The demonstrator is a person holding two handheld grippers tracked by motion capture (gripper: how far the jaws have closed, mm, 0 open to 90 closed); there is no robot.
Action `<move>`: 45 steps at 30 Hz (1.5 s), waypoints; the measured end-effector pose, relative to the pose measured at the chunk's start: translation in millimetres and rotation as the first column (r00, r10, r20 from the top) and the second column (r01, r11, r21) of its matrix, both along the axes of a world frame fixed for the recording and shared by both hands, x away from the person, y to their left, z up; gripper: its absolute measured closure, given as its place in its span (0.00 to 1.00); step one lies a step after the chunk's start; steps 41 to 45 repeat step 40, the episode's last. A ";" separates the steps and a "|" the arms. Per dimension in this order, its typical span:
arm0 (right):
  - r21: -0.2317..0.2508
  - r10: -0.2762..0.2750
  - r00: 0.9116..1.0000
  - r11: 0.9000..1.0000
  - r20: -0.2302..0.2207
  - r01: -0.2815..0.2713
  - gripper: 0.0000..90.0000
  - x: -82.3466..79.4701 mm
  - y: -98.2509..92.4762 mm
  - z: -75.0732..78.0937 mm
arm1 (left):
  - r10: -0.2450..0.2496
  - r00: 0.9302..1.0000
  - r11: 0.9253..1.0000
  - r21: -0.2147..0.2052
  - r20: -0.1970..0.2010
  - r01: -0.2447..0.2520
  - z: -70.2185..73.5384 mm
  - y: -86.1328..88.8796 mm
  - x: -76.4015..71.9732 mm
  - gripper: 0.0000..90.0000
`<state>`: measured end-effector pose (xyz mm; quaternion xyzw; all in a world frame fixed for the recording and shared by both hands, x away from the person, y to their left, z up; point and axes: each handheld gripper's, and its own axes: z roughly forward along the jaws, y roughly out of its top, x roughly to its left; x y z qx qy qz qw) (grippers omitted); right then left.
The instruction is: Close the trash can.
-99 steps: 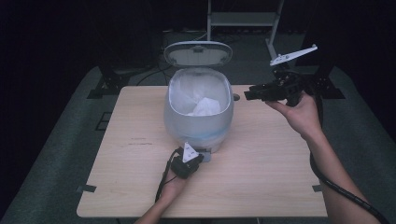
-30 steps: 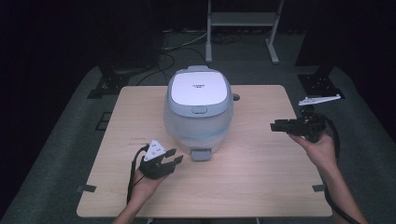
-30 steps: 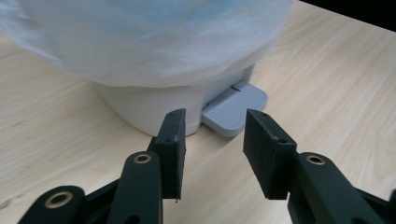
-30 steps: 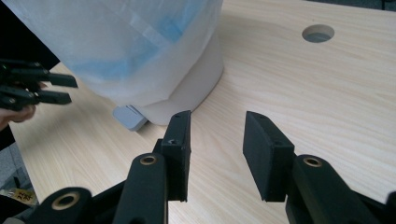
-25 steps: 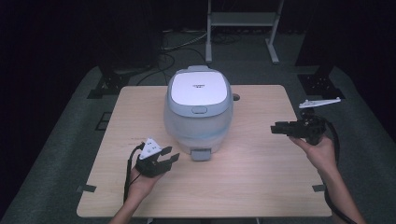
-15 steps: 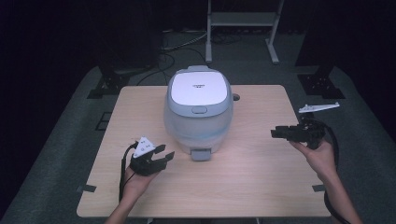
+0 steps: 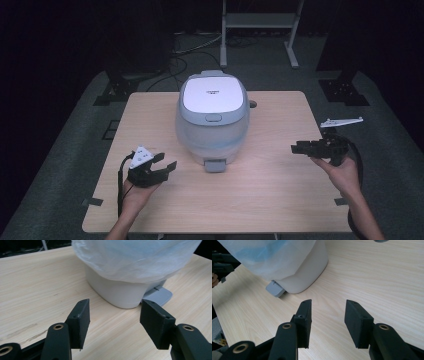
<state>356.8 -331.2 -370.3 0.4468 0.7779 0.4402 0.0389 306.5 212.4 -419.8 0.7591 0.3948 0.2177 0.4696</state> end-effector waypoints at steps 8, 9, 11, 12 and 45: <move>0.000 -0.010 1.000 1.000 -0.007 0.010 0.58 -6.1 -5.7 -9.2 | 0.037 0.999 0.999 -0.017 -0.020 -0.037 -6.3 11.9 -0.4 0.40; 0.000 -0.012 1.000 1.000 -0.009 0.012 0.57 -6.6 -6.0 -10.1 | 0.041 0.999 0.999 -0.020 -0.022 -0.041 -7.1 13.0 -1.1 0.40; -0.007 -0.012 1.000 1.000 -0.012 0.012 0.56 -7.7 -7.3 -12.7 | 0.043 0.999 0.999 -0.016 -0.024 -0.043 -8.7 15.1 -2.0 0.39; -0.010 -0.012 1.000 1.000 -0.014 0.012 0.56 -8.1 -7.8 -13.5 | 0.048 0.999 0.999 -0.018 -0.024 -0.048 -9.5 16.2 -2.5 0.39; 0.005 -0.026 0.999 1.000 -0.029 0.026 0.49 -21.7 -9.4 -41.9 | 0.099 0.995 0.995 -0.025 -0.013 -0.100 -16.5 33.5 -7.6 0.32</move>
